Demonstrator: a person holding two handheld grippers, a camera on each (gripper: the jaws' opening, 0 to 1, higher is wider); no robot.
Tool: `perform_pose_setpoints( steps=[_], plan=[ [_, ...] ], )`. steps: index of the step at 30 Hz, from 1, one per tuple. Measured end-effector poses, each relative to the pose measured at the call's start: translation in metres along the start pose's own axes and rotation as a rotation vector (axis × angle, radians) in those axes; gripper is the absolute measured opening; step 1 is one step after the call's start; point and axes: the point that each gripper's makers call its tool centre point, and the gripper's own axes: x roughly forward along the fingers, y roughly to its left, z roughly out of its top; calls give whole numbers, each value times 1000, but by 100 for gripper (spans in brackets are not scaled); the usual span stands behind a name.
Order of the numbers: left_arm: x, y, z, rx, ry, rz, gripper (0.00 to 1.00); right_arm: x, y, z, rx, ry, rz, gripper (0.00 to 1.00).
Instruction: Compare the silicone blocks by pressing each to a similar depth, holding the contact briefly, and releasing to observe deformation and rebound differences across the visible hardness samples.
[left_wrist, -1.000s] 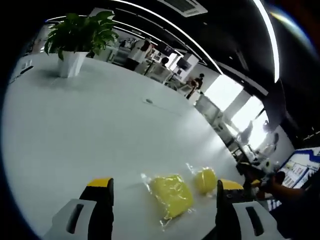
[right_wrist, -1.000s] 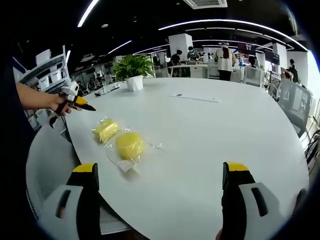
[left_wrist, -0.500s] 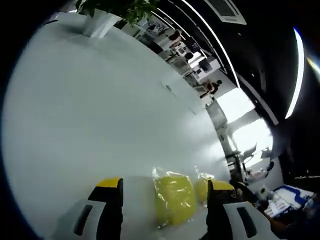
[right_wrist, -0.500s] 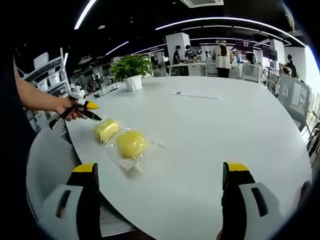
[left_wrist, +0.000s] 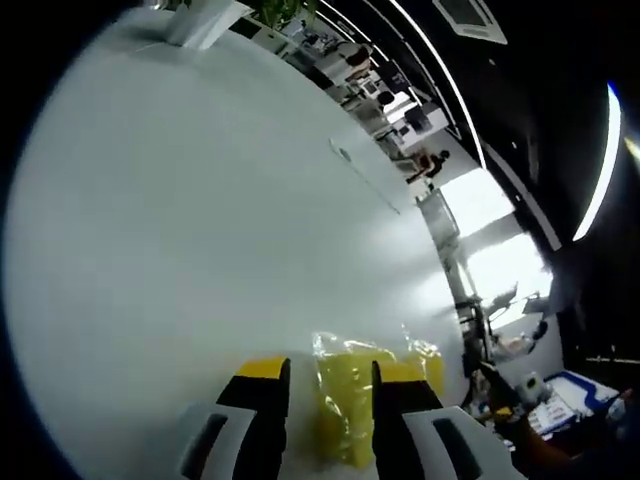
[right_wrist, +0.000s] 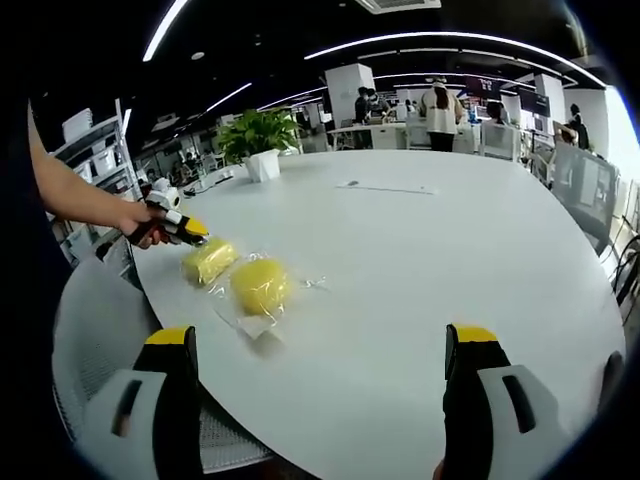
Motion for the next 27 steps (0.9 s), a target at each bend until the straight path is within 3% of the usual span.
perform_pose_setpoints(
  steps=[3, 7, 13, 17, 24, 27],
  plan=[
    [3, -4, -1, -3, -5, -26, 28, -1, 0, -2, -1, 6, 1, 96],
    [4, -3, -3, -2, 3, -13, 19, -2, -2, -4, 2, 11, -2, 96],
    [4, -2, 2, -45, -28, -24, 14, -2, -2, -5, 3, 15, -2, 96],
    [3, -3, 4, -61, -41, -42, 2, -1, -1, -6, 7, 15, -4, 96],
    [2, -11, 1, -34, -20, -79, 0, 0, 1, -6, 10, 16, -1, 96],
    [2, -14, -3, -58, 7, -95, 0, 0, 0, -6, 8, 18, -2, 96]
  ],
)
